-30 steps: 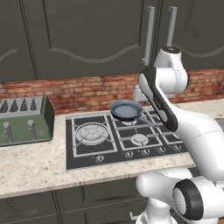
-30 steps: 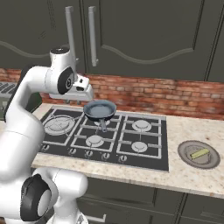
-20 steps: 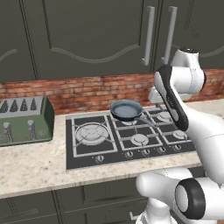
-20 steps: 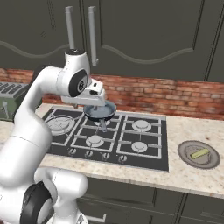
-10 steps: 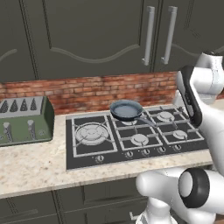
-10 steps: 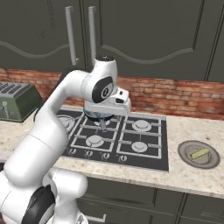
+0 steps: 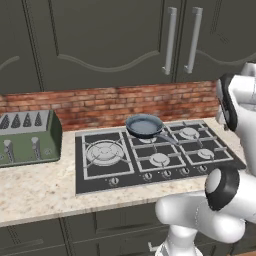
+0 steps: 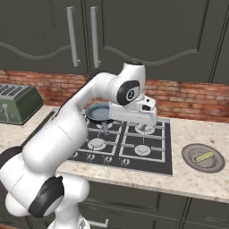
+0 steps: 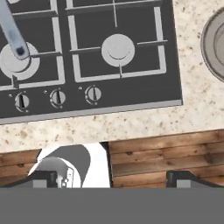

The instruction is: Pick up the butter stick and place it in the pan. Then turn on the burner for the pan.

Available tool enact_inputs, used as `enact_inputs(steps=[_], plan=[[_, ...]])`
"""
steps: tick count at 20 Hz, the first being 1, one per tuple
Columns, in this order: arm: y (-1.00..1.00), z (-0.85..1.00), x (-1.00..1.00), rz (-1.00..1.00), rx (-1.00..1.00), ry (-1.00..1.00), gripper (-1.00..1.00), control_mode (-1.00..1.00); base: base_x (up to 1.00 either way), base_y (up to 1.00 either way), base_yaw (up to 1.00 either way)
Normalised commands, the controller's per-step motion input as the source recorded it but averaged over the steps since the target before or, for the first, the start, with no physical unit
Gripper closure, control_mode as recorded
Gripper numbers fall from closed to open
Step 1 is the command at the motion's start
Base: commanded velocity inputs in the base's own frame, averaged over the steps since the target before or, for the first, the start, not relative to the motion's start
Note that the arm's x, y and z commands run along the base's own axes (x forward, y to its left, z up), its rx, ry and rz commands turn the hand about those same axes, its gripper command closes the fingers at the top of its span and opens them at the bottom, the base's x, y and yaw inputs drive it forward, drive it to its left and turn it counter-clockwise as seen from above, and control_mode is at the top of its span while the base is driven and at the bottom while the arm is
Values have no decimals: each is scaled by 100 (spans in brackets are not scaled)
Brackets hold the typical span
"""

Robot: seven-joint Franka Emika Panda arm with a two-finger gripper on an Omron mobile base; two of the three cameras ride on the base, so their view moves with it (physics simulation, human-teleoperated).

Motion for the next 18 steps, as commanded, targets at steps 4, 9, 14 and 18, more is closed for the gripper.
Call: enact_inputs(steps=[4, 9, 14, 18], plan=[[-58, -12, 0, -6, 0, 18, -100, -100, 0, 0, 0], [-48, -28, 0, -7, 0, 13, -100, -100, 0, 0, 0], [-32, -38, 0, -6, 0, 6, -100, -100, 0, 0, 0], [-22, -26, 0, -7, 0, 7, -100, -100, 0, 0, 0]])
